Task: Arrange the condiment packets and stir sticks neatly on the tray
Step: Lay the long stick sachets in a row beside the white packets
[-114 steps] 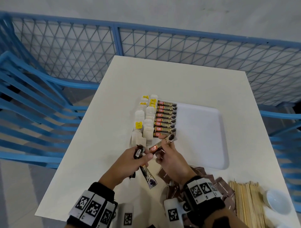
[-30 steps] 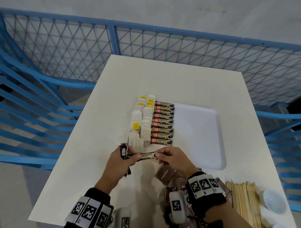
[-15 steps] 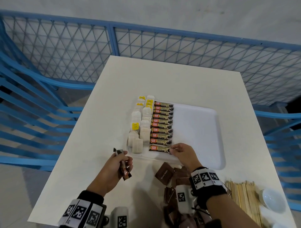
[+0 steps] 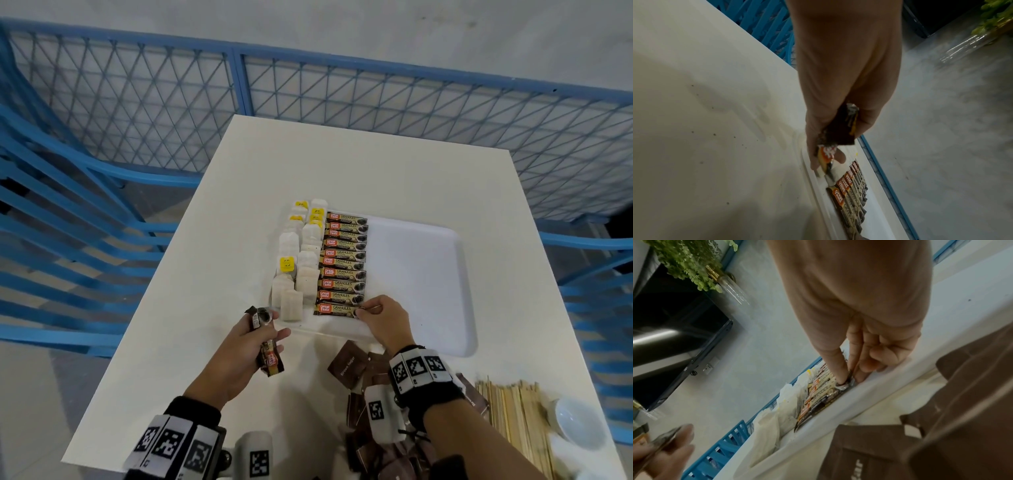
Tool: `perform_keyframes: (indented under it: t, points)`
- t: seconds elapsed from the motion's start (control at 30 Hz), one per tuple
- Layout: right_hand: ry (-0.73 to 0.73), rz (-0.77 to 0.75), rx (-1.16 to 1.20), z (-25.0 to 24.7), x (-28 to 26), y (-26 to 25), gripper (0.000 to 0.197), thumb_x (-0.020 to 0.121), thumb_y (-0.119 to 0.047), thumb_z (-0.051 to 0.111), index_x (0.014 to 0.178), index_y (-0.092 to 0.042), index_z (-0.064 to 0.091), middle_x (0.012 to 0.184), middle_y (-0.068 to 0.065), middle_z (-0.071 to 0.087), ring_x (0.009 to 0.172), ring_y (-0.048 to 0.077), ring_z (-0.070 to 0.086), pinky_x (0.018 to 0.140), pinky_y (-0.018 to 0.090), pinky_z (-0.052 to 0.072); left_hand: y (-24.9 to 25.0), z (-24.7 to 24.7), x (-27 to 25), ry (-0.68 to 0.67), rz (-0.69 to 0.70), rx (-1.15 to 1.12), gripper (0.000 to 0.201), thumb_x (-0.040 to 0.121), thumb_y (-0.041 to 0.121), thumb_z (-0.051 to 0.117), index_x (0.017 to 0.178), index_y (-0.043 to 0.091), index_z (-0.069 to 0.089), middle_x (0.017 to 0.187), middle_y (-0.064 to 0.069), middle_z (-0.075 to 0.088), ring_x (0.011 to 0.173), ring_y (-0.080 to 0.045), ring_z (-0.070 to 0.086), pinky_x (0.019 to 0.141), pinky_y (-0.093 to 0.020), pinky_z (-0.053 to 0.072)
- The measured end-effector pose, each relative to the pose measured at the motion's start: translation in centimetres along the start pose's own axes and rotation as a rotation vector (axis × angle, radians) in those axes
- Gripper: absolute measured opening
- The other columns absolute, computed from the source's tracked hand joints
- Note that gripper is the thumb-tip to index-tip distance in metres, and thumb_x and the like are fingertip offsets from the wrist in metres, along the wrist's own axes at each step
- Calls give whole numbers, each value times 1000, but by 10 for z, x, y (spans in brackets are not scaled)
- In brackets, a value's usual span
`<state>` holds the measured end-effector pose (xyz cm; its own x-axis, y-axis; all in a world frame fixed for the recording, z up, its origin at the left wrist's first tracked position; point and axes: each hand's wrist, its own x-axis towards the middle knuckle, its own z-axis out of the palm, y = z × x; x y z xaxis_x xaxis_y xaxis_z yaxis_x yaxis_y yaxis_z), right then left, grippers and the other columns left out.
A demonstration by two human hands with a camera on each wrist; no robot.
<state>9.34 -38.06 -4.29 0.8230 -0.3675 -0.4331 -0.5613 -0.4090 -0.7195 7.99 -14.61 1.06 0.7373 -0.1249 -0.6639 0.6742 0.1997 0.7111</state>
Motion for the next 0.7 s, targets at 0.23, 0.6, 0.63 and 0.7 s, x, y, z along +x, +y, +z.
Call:
perform_keyframes:
  t: [0.23, 0.6, 0.63, 0.7]
  points:
    - [8, -50, -20, 2, -1, -1, 20, 84, -19, 67, 96, -10, 54, 70, -6, 54, 77, 14, 54, 57, 11, 34, 2, 3, 1, -51, 40, -54, 20, 90, -6, 52, 104, 6, 59, 90, -5, 67, 97, -27, 67, 85, -38, 52]
    - [-581, -304, 127, 5, -56, -42, 10, 88, -35, 59, 90, -26, 62, 78, -7, 64, 70, 4, 58, 69, 16, 47, 1, 11, 2, 11, 90, -9, 10, 85, -6, 59, 86, 4, 57, 73, -6, 63, 69, -15, 65, 61, -21, 57]
    - [-585, -312, 135, 7, -57, -42, 10, 87, -31, 63, 90, -23, 63, 76, -5, 64, 68, 5, 58, 68, 18, 47, 1, 11, 2, 5, 101, 26, 9, 84, -6, 60, 87, 3, 56, 69, -5, 61, 62, -12, 62, 57, -19, 53]
    - [-554, -298, 182, 7, -57, -40, 11, 85, -24, 66, 92, -17, 65, 72, -4, 63, 63, 4, 58, 63, 20, 47, 1, 12, 1, -17, 116, 96, 11, 84, -4, 61, 91, 1, 54, 57, 0, 56, 50, -8, 58, 58, -20, 49]
